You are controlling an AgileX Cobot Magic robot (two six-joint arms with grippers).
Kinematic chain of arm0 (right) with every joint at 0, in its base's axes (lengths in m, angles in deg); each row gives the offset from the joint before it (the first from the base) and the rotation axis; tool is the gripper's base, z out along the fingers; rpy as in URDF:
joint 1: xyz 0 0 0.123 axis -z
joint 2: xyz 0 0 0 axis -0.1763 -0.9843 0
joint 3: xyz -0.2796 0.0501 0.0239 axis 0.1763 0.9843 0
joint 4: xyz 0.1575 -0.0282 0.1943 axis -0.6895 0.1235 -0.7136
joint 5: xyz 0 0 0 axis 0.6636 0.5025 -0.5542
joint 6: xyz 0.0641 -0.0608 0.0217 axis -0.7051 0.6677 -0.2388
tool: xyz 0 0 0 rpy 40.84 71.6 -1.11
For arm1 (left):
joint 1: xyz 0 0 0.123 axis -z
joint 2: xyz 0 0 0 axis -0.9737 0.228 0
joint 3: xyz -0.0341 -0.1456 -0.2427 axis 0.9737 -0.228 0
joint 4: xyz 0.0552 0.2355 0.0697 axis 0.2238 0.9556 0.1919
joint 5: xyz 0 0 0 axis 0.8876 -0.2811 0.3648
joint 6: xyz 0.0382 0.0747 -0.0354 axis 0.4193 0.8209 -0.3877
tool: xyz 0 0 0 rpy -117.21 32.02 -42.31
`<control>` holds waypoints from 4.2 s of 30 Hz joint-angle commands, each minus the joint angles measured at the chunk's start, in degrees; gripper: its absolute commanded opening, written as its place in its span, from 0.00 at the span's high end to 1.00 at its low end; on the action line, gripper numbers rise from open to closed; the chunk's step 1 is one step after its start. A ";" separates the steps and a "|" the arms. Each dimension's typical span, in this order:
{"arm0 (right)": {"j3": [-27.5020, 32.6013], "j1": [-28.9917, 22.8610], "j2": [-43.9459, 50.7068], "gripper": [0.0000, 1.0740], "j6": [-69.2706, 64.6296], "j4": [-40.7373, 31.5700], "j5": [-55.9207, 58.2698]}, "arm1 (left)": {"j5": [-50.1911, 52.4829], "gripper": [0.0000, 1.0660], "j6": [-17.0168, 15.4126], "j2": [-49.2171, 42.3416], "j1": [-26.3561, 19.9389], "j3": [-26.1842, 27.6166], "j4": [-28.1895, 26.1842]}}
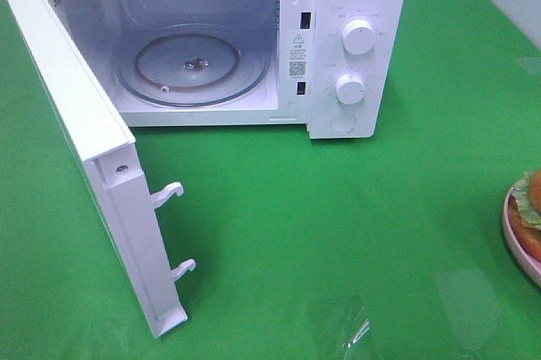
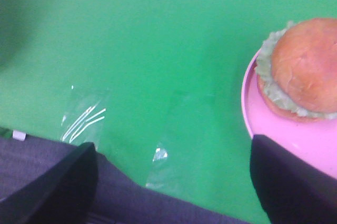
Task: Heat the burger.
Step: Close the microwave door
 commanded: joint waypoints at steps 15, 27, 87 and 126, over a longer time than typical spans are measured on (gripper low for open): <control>1.38 9.91 26.93 0.29 -1.83 2.98 2.46 | 0.17 0.06 0.29 -1.03 -0.23 -0.17 -0.34; 4.30 9.91 27.50 0.29 -1.72 2.64 0.69 | 0.17 0.06 0.29 -0.97 -0.23 -0.17 -0.34; 4.30 9.91 27.50 0.29 -1.66 2.64 0.69 | 34.78 1.00 0.00 19.42 -0.23 -3.67 0.17; 4.30 9.91 27.50 0.29 -1.66 2.64 0.69 | 104.16 1.00 -25.10 66.58 -0.23 -15.36 34.84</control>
